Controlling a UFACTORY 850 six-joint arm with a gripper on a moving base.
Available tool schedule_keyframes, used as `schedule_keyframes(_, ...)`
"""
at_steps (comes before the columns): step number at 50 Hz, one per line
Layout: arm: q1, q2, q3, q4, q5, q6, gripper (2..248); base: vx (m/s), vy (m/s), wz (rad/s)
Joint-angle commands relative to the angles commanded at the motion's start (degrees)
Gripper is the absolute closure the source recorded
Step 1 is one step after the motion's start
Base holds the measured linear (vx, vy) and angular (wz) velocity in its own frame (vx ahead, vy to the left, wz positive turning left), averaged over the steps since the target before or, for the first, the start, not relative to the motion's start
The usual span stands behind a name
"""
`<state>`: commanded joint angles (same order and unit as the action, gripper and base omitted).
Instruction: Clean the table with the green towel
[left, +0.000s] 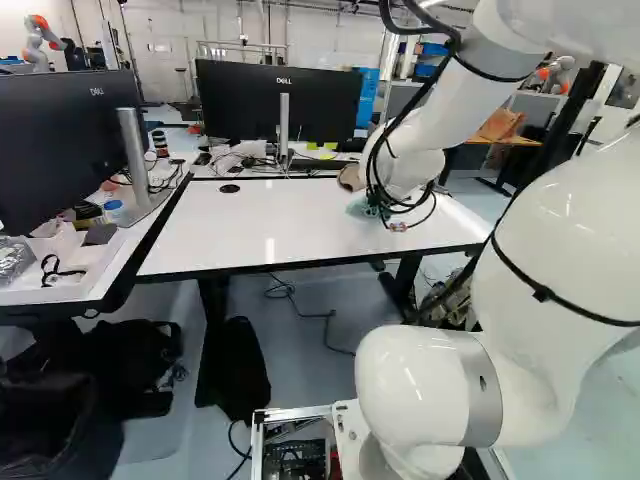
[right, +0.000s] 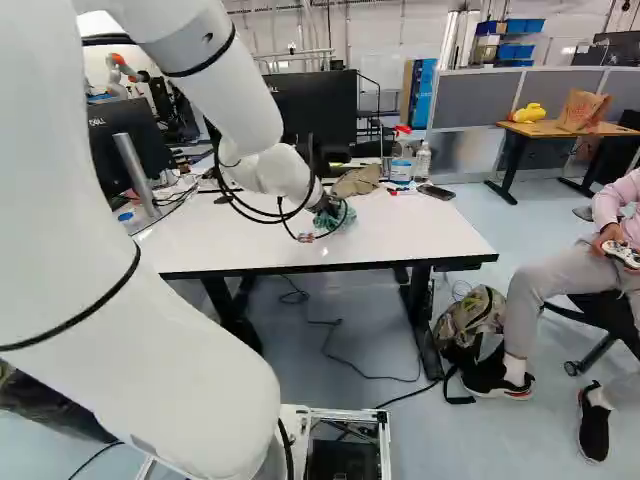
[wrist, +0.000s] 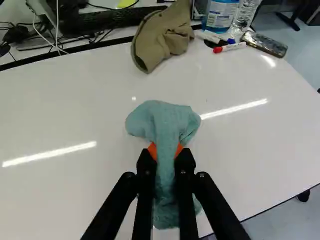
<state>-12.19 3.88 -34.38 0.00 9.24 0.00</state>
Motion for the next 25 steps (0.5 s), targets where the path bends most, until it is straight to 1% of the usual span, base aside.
schedule_keyframes(25,-3.55,-2.72,-6.25,0.00,0.00,0.00,200,0.000,0.000,0.000)
